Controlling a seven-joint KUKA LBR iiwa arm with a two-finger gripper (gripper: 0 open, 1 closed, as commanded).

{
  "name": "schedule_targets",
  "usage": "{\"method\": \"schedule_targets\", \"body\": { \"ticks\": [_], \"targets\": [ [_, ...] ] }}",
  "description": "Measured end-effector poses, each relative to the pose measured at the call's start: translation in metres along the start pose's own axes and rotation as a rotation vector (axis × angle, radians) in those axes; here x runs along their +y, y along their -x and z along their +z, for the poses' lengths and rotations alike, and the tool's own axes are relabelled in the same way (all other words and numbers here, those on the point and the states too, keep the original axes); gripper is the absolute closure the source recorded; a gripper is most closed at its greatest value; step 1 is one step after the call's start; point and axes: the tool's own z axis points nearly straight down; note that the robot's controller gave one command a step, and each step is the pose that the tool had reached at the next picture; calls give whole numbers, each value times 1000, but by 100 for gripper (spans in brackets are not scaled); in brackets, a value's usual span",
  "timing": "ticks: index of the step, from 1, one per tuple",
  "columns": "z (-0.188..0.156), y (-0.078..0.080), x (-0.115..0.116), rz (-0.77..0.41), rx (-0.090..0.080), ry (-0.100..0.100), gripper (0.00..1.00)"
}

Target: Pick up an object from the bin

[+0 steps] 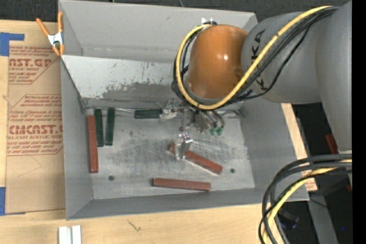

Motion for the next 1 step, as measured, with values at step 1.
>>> {"method": "schedule_targets", "body": {
  "ticks": [1],
  "targets": [
    [63, -22, -32, -127, -14, -2, 100]
  ]
}}
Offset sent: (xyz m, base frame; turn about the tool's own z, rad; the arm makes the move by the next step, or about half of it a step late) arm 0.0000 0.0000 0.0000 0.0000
